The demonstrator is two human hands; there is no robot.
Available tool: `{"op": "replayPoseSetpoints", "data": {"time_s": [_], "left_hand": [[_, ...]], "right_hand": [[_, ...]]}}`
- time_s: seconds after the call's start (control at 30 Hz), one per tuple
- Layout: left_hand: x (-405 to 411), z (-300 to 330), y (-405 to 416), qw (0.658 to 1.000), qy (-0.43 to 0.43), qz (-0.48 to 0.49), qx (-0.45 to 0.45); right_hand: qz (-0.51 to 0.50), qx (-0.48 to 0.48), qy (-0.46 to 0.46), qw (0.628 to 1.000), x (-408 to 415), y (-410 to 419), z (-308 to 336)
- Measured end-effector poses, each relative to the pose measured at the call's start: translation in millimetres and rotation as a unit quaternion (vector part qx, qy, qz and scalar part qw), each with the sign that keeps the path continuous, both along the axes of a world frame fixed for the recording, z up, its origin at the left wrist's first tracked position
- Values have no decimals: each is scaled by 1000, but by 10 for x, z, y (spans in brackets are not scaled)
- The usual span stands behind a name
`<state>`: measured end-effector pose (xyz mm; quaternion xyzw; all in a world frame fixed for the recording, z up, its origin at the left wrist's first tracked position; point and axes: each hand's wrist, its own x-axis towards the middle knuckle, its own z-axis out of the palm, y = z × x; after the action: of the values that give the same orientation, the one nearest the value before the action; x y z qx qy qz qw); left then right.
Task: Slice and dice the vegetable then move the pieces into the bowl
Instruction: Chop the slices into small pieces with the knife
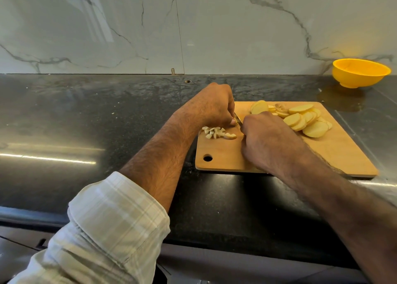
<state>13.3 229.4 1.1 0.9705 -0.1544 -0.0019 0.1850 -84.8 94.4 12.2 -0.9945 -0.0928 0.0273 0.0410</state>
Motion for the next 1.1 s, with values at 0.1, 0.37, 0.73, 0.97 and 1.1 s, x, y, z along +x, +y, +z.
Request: {"op": "replayPoseSetpoints", "data": {"time_s": [0.1, 0.37, 0.73, 0.97, 1.1], "left_hand": [[0, 2, -6, 1000, -2, 0, 2], [7, -20, -25, 1000, -3, 7, -5], [-28, 8, 148, 999, 15, -9, -47], [-12, -15, 125, 998, 14, 7, -55], [-4, -42, 96, 997, 16, 23, -67]], "right_hand": [[2, 6, -3, 1000, 19, -6, -11], [9, 28, -22, 999, 197, -78, -55], [-4, 35, -55, 998, 210, -284, -241], [-34, 61, -47, 996, 124, -261, -152], [-17, 75, -48, 996, 87, -307, -105]]}}
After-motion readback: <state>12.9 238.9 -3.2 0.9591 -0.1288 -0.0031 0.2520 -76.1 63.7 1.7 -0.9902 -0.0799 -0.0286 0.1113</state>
